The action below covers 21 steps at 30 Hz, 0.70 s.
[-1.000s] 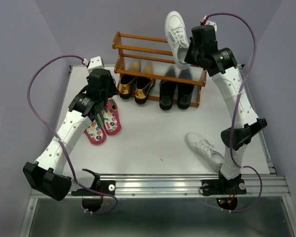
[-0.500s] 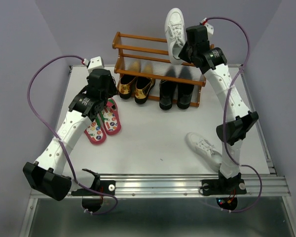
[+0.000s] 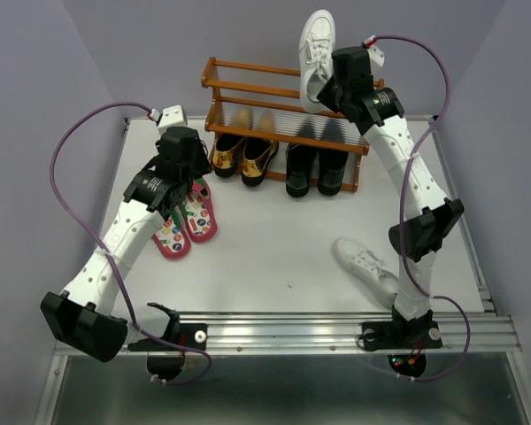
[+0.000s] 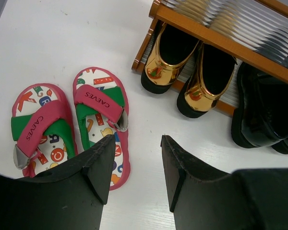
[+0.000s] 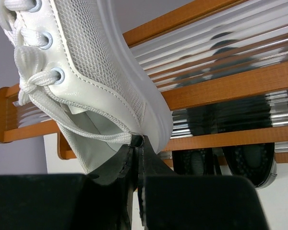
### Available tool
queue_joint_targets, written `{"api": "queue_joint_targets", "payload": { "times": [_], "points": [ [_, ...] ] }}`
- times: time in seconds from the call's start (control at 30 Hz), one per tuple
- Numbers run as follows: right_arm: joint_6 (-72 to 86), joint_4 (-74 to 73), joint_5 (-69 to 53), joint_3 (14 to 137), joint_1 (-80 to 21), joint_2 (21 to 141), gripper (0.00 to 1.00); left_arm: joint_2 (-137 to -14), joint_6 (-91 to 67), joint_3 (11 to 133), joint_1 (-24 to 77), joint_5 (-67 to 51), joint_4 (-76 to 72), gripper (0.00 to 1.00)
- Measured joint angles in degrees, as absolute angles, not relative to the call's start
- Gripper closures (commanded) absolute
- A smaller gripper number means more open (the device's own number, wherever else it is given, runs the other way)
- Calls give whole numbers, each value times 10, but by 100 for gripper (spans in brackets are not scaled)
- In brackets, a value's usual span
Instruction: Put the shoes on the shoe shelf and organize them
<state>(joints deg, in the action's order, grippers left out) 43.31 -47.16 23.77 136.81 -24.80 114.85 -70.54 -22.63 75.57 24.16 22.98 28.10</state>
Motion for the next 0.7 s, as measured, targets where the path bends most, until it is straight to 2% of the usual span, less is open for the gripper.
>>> {"api": "queue_joint_targets", "payload": {
  "times": [0.47, 0.57, 0.63, 0.67, 0.7],
  "points": [
    [475, -458, 240, 1359, -246, 1145, 98, -691, -226, 753, 242, 232, 281, 46],
    [478, -455, 240, 1353, -243, 1142, 89, -691, -226, 753, 242, 232, 281, 46],
    [478, -453, 239, 1351, -242, 1141, 80, -691, -226, 753, 242, 232, 281, 46],
    [479, -452, 239, 1350, -242, 1140, 73, -691, -226, 753, 242, 232, 281, 46],
    [480, -448, 239, 1349, -242, 1140, 71, -691, -227, 753, 242, 232, 281, 46]
  ]
}}
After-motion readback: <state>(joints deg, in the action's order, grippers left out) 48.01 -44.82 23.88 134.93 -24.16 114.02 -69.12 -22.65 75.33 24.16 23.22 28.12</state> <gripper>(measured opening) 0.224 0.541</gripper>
